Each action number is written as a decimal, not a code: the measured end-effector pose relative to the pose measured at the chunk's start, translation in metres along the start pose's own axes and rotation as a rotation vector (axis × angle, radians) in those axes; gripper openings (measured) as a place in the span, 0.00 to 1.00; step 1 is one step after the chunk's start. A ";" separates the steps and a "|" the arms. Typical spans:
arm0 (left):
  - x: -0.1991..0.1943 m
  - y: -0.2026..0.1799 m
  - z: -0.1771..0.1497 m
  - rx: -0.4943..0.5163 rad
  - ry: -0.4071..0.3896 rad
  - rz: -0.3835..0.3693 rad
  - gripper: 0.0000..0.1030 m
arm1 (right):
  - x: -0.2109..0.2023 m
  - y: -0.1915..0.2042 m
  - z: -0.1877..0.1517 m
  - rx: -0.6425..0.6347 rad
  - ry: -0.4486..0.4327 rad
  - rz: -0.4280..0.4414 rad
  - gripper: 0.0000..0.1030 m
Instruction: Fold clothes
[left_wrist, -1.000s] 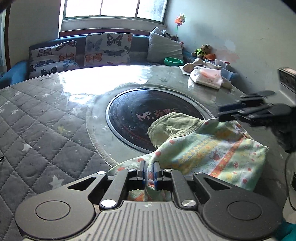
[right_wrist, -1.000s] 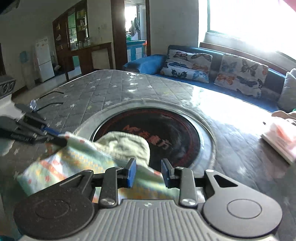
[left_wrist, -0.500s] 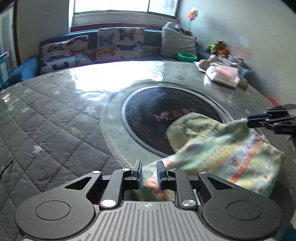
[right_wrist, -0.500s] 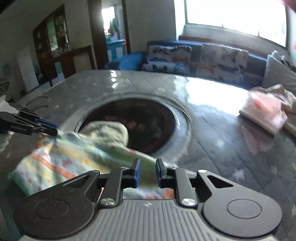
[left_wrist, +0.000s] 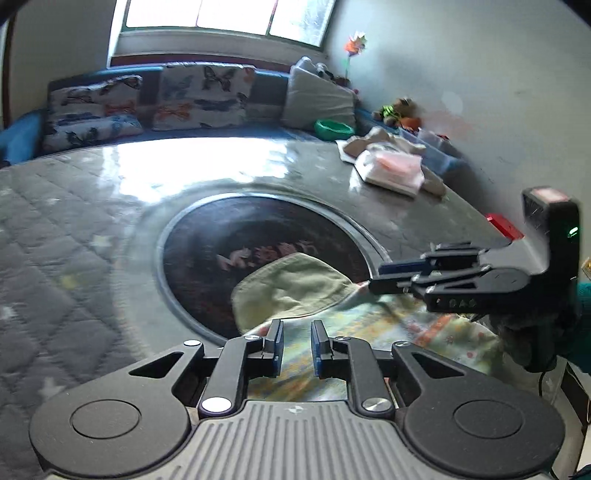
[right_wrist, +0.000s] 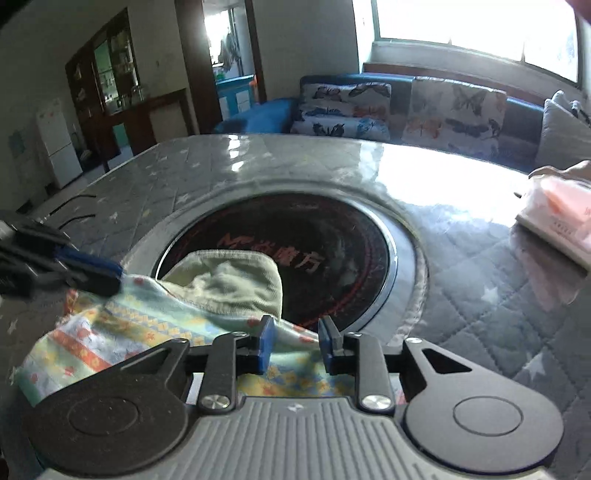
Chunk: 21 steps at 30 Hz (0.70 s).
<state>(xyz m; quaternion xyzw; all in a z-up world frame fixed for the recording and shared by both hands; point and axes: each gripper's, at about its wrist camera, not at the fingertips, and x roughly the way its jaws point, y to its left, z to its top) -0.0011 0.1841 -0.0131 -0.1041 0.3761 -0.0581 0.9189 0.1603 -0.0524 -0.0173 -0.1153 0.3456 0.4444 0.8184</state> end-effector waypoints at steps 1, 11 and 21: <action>0.005 -0.004 0.001 0.003 0.007 -0.012 0.17 | -0.004 0.001 0.001 -0.004 -0.006 0.006 0.25; 0.021 0.000 0.001 -0.030 0.006 0.005 0.17 | -0.031 0.041 -0.019 -0.143 0.013 0.117 0.33; -0.027 -0.058 -0.035 0.049 -0.058 -0.116 0.17 | -0.054 0.069 -0.047 -0.194 -0.020 0.110 0.34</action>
